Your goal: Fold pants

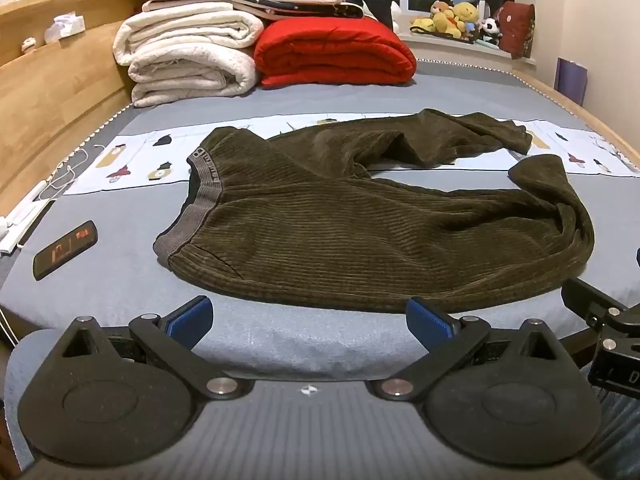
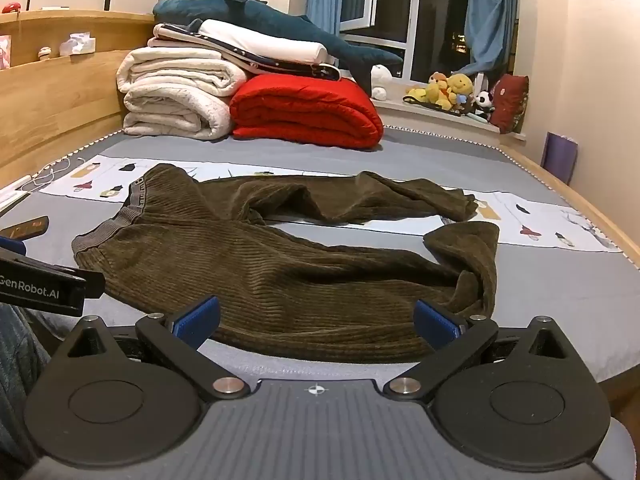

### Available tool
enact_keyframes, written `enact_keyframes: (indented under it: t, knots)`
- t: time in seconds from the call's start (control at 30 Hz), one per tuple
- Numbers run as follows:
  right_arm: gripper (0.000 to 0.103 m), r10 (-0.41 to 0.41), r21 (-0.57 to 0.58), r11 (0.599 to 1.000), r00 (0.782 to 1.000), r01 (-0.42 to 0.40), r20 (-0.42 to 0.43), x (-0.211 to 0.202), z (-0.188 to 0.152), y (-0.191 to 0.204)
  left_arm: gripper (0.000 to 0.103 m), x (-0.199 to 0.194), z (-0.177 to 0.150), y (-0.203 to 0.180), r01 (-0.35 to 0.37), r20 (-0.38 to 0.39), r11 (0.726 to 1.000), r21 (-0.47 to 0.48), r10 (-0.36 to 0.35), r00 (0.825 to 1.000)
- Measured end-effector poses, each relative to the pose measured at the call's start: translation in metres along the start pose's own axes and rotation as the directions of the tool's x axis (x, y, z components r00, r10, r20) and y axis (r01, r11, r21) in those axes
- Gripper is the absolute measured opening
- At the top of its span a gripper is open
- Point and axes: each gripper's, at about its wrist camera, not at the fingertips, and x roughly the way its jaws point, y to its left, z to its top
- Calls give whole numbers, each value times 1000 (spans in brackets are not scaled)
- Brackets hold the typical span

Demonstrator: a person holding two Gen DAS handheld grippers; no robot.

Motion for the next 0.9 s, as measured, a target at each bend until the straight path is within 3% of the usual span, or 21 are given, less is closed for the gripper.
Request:
enact_keyframes:
  t: [0.9]
  knots:
    - [102, 1, -1, 1000, 1000, -1, -8, 0, -1, -2, 103, 0, -2, -2, 3, -2, 1000, 4, -3, 1000]
